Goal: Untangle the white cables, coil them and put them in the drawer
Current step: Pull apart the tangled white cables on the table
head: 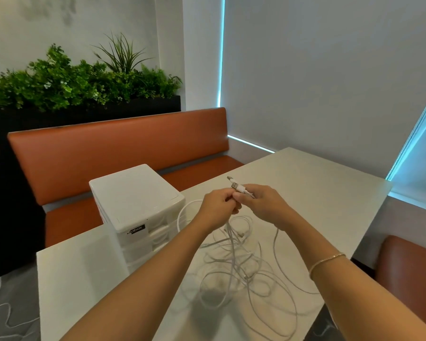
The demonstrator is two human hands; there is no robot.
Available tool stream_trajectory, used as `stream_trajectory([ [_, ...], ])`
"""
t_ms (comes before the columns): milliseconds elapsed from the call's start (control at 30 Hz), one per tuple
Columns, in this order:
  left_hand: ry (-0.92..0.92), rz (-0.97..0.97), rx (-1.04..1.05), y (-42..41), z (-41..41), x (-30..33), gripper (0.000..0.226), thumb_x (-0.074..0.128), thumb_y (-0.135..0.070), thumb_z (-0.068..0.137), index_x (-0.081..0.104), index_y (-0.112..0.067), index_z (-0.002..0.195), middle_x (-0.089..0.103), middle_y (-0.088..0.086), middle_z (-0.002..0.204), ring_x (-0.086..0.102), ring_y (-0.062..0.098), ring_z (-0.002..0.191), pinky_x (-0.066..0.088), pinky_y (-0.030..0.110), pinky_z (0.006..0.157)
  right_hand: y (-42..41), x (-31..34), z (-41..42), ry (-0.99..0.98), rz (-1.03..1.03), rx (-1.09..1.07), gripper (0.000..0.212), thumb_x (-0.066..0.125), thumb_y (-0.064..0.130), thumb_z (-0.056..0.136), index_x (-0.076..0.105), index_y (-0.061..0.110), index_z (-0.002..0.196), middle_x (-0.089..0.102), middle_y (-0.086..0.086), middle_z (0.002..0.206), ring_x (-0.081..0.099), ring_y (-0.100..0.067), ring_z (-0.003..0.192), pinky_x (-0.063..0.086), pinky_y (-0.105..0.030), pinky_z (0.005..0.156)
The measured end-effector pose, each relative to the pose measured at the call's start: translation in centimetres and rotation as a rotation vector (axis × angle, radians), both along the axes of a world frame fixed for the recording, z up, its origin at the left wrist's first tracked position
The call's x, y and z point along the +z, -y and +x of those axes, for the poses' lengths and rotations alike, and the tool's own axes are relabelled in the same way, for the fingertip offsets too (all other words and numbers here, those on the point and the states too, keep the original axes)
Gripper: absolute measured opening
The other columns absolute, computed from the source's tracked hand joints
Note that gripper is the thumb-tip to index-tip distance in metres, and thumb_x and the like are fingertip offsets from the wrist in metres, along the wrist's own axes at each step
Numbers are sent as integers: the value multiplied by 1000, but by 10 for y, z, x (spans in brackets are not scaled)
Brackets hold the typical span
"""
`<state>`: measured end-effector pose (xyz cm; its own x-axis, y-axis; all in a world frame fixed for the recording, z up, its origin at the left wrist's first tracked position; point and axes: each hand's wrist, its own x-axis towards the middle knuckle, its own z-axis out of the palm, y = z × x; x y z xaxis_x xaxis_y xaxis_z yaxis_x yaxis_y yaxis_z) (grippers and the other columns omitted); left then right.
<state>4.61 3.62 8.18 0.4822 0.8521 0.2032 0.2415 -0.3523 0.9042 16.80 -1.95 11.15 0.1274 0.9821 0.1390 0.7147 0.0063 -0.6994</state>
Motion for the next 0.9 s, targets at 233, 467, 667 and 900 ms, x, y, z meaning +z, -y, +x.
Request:
stream_trajectory([
  [233,-114,43,-136,4,-10,-18,16,53,-11,91,66,-20,94,63,-8,75,57,3,67,48,14,66,-12,0,6,321,-242,-23,34,52,41,92,62,9,85,52,-2,67,45,-12,63,35,-23,58],
  [467,-217,-49,-30,4,-23,-59,9,53,-24,94,51,-20,101,61,-5,78,56,5,69,43,15,62,-7,2,34,389,-18,-309,36,51,43,92,57,9,85,53,-4,77,47,-21,73,31,-27,60],
  [667,-297,-55,66,-4,-42,-86,15,54,-15,92,60,-20,80,63,-5,77,61,10,72,47,19,68,1,26,77,181,313,-657,39,49,33,96,62,-3,91,59,-19,85,52,-33,81,25,-31,64],
  [900,-314,74,91,-8,-24,-62,21,54,-20,94,70,-9,102,70,7,95,60,17,87,43,22,77,4,19,81,130,236,-710,27,44,26,97,62,6,91,54,-14,84,53,-35,88,25,-29,63],
])
